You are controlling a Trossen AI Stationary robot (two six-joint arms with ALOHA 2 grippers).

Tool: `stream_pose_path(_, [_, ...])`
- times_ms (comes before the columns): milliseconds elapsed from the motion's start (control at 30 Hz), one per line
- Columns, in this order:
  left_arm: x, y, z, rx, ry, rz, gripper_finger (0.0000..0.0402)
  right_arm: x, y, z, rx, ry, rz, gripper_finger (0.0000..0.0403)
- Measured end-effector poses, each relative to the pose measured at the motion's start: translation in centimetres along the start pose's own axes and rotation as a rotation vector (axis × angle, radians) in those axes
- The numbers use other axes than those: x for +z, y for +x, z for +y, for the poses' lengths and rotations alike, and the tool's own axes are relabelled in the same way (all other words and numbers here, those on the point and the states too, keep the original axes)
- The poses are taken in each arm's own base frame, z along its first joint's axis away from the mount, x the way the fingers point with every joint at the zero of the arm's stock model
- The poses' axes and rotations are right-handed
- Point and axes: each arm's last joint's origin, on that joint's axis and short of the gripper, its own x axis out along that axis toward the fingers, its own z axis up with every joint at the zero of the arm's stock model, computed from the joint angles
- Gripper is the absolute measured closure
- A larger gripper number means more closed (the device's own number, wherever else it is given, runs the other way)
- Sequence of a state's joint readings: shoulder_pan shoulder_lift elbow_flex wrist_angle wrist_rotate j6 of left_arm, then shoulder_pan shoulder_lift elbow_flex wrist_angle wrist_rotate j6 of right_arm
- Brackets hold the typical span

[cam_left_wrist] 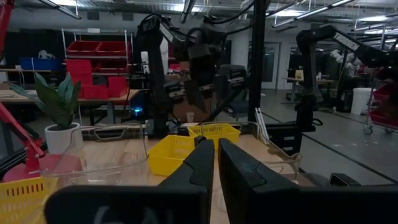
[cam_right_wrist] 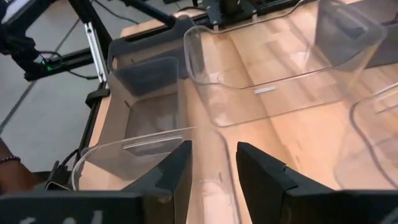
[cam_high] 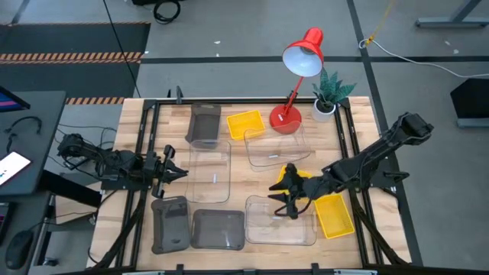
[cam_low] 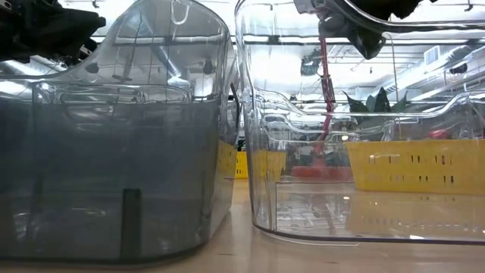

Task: Stack baskets by color
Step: Stack the bottom transparent bin on the top transparent bin

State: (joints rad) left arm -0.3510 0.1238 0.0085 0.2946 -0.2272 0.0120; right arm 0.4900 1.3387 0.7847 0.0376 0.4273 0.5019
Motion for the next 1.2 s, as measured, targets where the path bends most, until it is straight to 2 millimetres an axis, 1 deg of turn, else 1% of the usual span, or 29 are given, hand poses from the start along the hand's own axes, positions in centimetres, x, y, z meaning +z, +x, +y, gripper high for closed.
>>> stream_pose_path(167, [0.0,0.0,0.0,0.000,0.001,0.001,0.0365,0.8,0.8,2.0,0.021,-0.024,0.024,0.0268])
stream_pose_path(400, [0.0,0.0,0.0,0.000,0.000,0.000,0.0374,1.1,1.8,5.1,-0.015,-0.086,0.175,0.0268])
stream_pose_path(500, [0.0,0.0,0.0,0.000,0.000,0.001,0.0376,0.6,2.5,6.0,-0.048,-0.106,0.264,0.0268])
stream_pose_path(633, [0.0,0.0,0.0,0.000,0.000,0.001,0.0372,0.4,3.2,7.0,-0.044,-0.088,0.386,0.0268])
stream_pose_path(800, [0.0,0.0,0.0,0.000,0.000,0.000,0.0366,0.1,4.1,8.3,-0.009,-0.058,0.489,0.0268])
stream_pose_path(967, [0.0,0.0,0.0,0.000,0.000,0.000,0.0368,0.0,4.4,10.2,0.014,-0.080,0.564,0.0267])
stream_pose_path(1100, [0.0,0.0,0.0,0.000,0.000,0.000,0.0373,0.0,4.5,11.5,0.052,-0.085,0.577,0.0253])
stream_pose_path(1200, [0.0,0.0,0.0,0.000,0.000,0.000,0.0373,-0.3,4.6,12.3,0.068,-0.091,0.587,0.0227])
